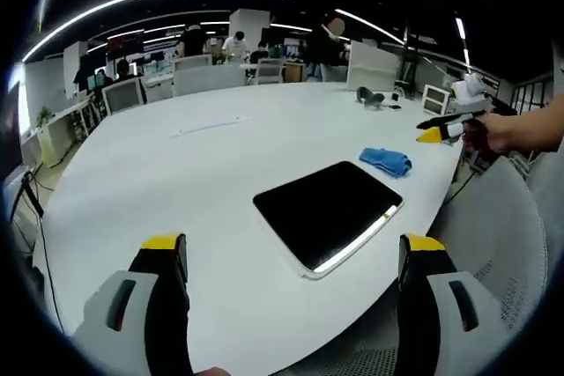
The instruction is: Wipe the mirror surface with the cleaning cloth until all visible marks leave the cleaned area.
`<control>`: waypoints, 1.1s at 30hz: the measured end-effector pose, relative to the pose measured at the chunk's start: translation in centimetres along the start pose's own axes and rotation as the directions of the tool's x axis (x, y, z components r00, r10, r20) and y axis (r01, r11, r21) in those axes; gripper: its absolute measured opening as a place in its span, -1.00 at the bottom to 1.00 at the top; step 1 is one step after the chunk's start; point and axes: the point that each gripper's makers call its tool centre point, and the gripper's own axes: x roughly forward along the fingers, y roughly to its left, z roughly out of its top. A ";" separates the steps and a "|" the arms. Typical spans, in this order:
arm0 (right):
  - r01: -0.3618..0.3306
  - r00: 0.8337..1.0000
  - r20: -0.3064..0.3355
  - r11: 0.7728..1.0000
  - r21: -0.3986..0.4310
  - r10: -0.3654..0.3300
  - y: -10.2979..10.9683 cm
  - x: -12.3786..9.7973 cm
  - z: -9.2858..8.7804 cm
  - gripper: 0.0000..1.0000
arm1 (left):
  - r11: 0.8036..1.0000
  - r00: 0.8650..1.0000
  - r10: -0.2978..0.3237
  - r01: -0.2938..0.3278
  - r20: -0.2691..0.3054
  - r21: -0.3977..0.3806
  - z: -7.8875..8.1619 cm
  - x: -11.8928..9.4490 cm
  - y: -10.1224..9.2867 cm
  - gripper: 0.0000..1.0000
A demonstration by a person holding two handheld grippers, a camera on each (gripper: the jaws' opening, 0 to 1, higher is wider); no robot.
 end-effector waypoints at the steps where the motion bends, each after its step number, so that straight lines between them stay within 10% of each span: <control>1: -0.011 1.000 -0.021 1.000 0.027 0.011 0.3 0.7 0.0 0.68 | 1.000 1.000 0.000 0.000 0.002 0.004 -0.1 0.1 -0.1 0.98; 12: -0.039 0.992 -0.119 0.999 0.036 0.043 1.6 4.7 -2.1 -0.05 | 1.000 1.000 0.016 -0.016 -0.018 -0.024 -1.9 0.1 0.0 0.98; 26: 0.016 0.976 -0.219 0.999 0.031 -0.009 1.0 7.5 -4.0 -0.26 | 0.997 0.999 0.046 -0.048 -0.024 -0.062 -2.8 0.4 0.8 0.98; 33: 0.059 0.972 -0.229 0.998 0.035 -0.049 0.3 7.7 -4.4 -0.72 | 0.997 0.999 0.032 -0.033 -0.026 -0.072 -3.0 0.6 0.5 0.98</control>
